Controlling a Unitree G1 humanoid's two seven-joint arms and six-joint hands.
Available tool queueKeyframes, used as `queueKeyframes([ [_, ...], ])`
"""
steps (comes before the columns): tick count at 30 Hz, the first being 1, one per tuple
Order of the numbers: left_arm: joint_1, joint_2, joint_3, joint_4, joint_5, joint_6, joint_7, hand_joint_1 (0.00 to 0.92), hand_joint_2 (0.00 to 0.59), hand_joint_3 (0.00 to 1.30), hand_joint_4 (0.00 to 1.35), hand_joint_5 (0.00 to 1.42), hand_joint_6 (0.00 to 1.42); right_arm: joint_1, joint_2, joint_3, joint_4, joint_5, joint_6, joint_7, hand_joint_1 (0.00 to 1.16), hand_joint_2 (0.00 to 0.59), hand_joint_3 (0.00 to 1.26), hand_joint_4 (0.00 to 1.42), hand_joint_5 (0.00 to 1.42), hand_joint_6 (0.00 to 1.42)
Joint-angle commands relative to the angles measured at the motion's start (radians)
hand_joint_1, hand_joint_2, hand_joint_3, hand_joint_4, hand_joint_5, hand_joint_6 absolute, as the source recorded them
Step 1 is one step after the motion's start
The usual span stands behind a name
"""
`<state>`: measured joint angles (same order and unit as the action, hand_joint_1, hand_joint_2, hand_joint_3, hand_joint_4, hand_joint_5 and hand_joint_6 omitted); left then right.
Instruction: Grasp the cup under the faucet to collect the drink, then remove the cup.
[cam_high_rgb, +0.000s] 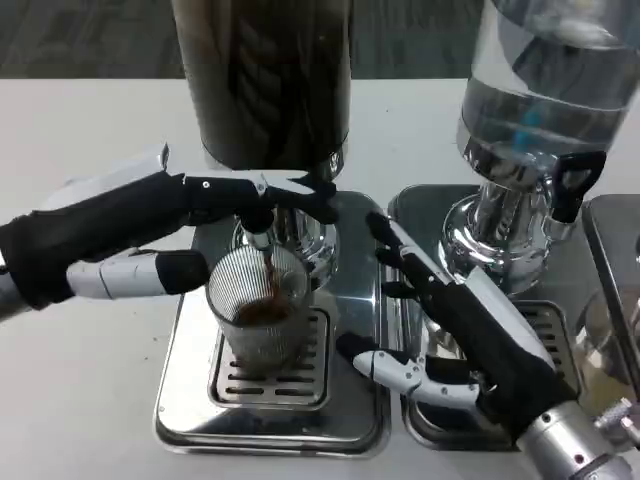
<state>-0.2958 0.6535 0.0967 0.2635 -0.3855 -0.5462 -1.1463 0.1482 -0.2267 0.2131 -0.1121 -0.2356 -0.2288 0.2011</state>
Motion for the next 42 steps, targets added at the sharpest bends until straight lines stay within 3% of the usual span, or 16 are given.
queueKeyframes([
  [1,0.029,0.013,-0.029,-0.003,0.029,0.005,-0.026,0.000,0.072,0.29,0.11,0.14,0.11,-0.026,0.014,0.009,0.027,0.014,0.001,0.004,0.73,0.266,0.00,0.00,0.05,0.16],
  [19,0.040,0.018,-0.027,-0.016,0.028,0.008,-0.015,0.000,0.074,0.31,0.12,0.15,0.11,-0.089,0.046,0.017,0.098,0.020,-0.026,-0.001,0.79,0.259,0.07,0.10,0.16,0.24],
  [42,0.051,0.030,-0.017,-0.018,0.035,0.003,0.004,0.000,0.074,0.33,0.12,0.16,0.11,-0.175,0.073,0.040,0.197,0.040,-0.057,0.012,0.84,0.246,0.07,0.10,0.16,0.25],
])
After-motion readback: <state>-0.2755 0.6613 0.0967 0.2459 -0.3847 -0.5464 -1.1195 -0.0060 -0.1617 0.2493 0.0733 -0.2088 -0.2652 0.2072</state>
